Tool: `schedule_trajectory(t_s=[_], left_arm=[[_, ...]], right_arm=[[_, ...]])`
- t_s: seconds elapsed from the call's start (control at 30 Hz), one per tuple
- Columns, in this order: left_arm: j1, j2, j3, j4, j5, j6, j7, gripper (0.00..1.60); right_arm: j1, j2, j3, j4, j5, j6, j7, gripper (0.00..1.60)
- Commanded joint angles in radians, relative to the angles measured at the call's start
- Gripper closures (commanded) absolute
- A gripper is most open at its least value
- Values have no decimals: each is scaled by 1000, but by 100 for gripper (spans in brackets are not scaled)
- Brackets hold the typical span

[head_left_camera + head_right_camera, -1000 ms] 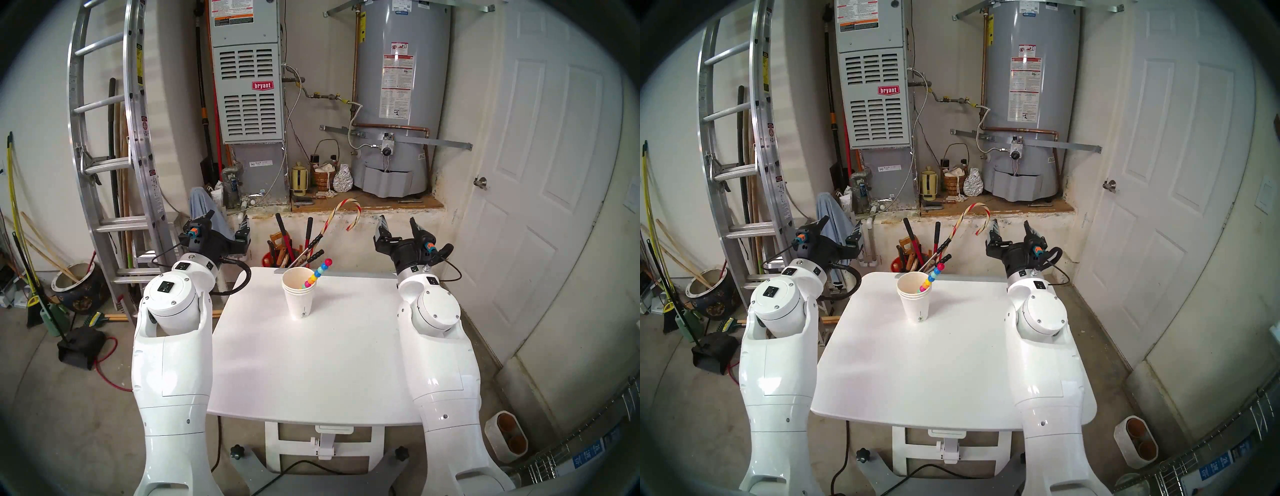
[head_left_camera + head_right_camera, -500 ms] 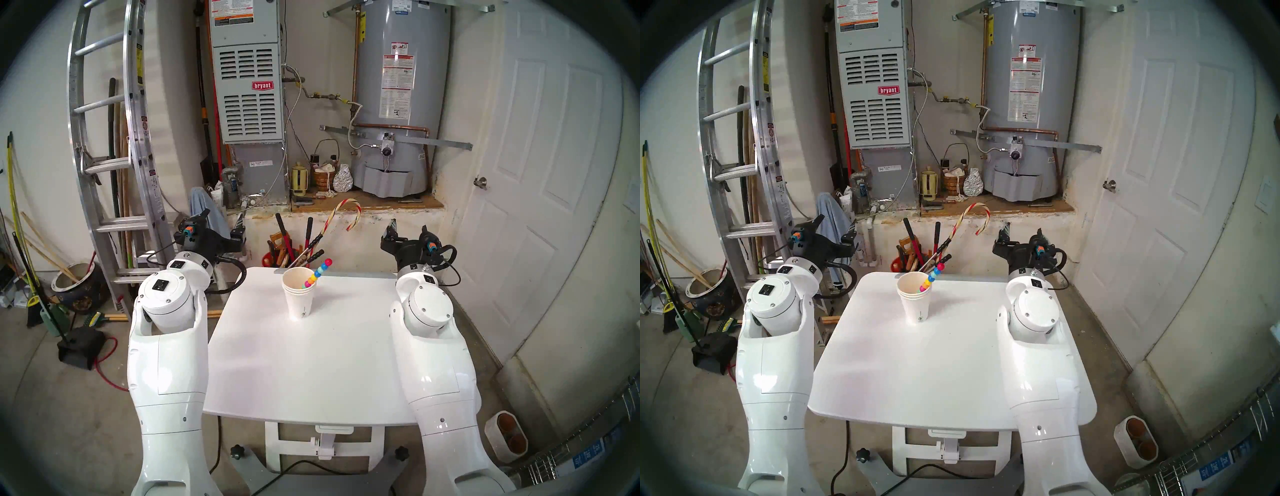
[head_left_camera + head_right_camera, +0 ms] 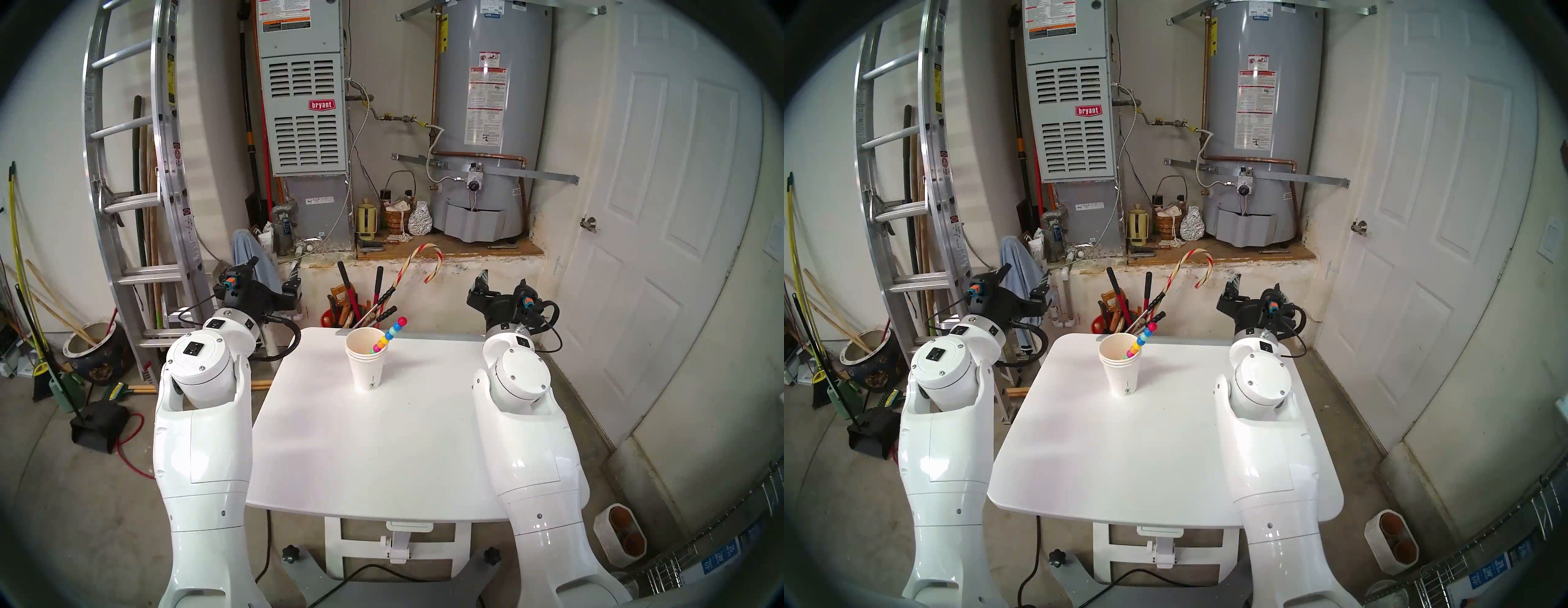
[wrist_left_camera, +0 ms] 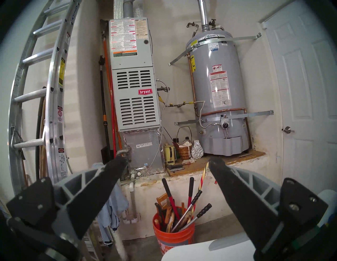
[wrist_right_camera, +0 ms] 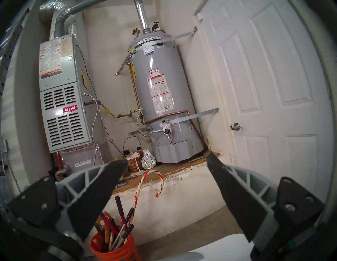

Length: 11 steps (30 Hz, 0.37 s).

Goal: Switch the marker to another color

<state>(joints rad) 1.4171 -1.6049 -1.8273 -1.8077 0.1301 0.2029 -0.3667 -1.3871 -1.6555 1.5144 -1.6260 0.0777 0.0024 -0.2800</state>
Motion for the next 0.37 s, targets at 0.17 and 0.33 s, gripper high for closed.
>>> schedule_trajectory(t_s=[0.17, 0.33], left_arm=[[-16, -1, 2, -23, 2, -4, 6, 0], [-16, 0, 3, -23, 2, -4, 7, 0]], right_arm=[[15, -1, -11, -27, -4, -9, 3, 0], [15, -1, -11, -27, -4, -9, 3, 0]])
